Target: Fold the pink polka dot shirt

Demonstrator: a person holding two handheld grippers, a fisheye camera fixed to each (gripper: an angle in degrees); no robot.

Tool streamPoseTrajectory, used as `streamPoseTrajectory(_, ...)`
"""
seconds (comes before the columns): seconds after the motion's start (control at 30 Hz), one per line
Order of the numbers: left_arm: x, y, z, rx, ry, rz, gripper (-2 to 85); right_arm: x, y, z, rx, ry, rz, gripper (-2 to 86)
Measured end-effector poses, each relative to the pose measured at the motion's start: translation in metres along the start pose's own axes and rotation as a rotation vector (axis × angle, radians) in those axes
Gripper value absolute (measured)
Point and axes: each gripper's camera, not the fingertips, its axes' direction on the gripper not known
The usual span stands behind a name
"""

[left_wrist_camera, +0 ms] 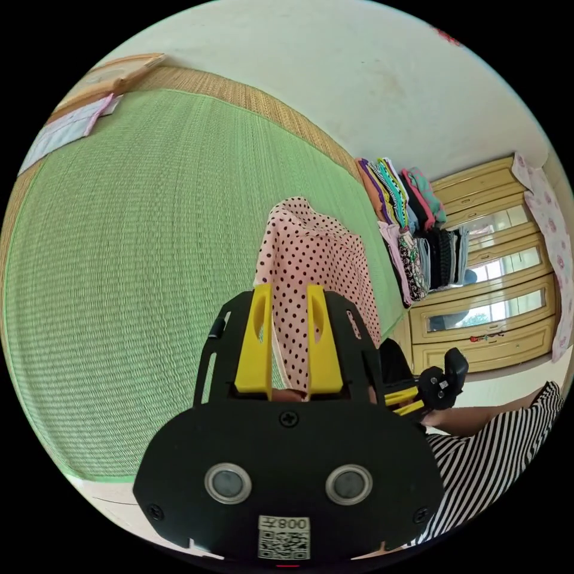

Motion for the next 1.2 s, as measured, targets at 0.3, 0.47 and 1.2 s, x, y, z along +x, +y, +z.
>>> streamPoseTrajectory(0.3,0.040,-0.052,0.013,-0.193,-0.205,0.140,3.9,0.024,-0.028,0.001,0.022,-0.036,0.139,6.4)
streamPoseTrajectory(0.47,0.054,-0.055,-0.016,-0.145,-0.169,0.173,2.5,0.037,-0.008,-0.030,0.132,0.106,0.280,4.5)
streamPoseTrajectory(1.2,0.073,0.065,-0.194,0.148,-0.107,-0.136,1.3,0.020,-0.147,-0.070,0.243,0.455,0.121,4.5)
